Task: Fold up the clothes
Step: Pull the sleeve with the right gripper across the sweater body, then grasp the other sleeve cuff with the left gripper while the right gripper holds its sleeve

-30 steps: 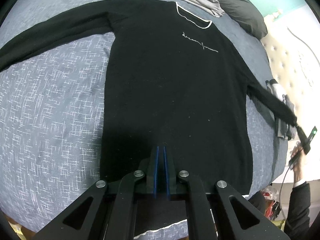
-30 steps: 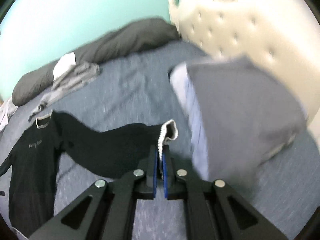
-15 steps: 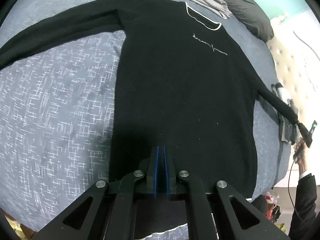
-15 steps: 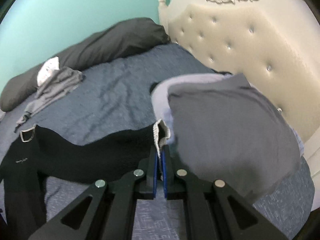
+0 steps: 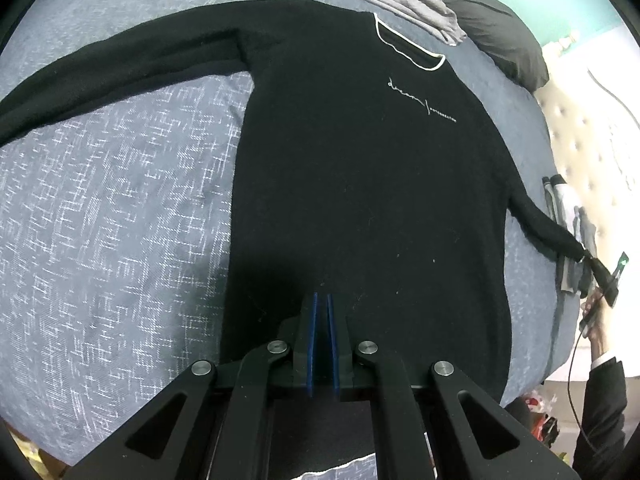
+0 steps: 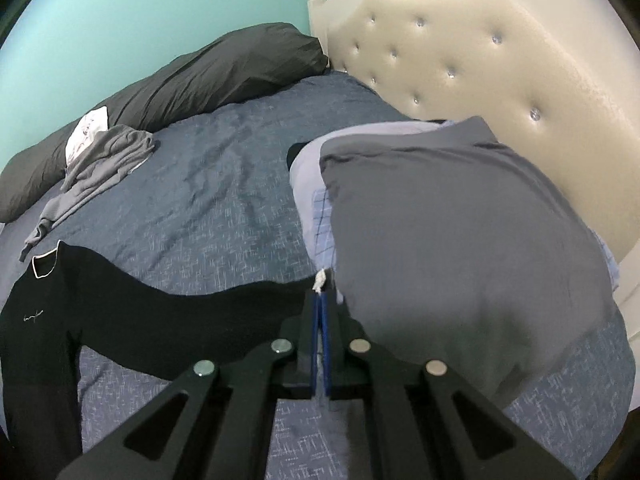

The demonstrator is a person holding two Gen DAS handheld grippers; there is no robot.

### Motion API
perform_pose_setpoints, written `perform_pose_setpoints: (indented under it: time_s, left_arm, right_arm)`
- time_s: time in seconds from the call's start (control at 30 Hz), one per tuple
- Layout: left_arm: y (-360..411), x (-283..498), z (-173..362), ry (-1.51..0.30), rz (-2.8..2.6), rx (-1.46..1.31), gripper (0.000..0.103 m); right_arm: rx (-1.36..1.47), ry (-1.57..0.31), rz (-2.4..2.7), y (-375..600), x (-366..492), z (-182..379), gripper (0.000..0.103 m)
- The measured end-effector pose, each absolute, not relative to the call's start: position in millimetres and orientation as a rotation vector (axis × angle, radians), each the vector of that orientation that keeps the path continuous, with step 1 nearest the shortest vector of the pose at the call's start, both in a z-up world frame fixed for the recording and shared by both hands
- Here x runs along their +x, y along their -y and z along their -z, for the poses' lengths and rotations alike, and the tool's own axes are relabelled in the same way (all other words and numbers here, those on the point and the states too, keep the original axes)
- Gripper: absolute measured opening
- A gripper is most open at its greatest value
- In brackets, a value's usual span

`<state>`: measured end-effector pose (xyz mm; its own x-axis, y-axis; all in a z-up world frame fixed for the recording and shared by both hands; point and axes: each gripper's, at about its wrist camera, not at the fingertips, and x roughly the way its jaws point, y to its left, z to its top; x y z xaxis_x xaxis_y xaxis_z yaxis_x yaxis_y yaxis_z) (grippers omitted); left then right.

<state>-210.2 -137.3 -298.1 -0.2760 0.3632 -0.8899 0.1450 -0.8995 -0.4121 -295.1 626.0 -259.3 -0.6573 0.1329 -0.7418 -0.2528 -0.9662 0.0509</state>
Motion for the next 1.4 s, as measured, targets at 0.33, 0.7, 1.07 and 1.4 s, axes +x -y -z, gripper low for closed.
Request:
perform_pose_setpoints:
  time_s: [0.33,0.7,1.07,1.4]
  left_arm:
    - [200,-211,284,0.711,-2.472,-1.764,0.005]
    - [335,-213,289,0.906,-2.736,-1.73,0.005]
    - [452,-198,296,1.151,-2.99,-1.612,0.027]
    - [506,-203,315,1.187,-3.075,-1.606,0.031]
  right_arm:
    - [-1.141,-0.157,-2.643,-616,-275,245,0.002]
    - [-1.11,-0.277,-2.746,-584,-258,220,0.002]
    - [-1.236,-0.244,-2.805,-514,-270,246,0.002]
    - [-1.303,-0.172,-2.858,-463,-289,257,0.002]
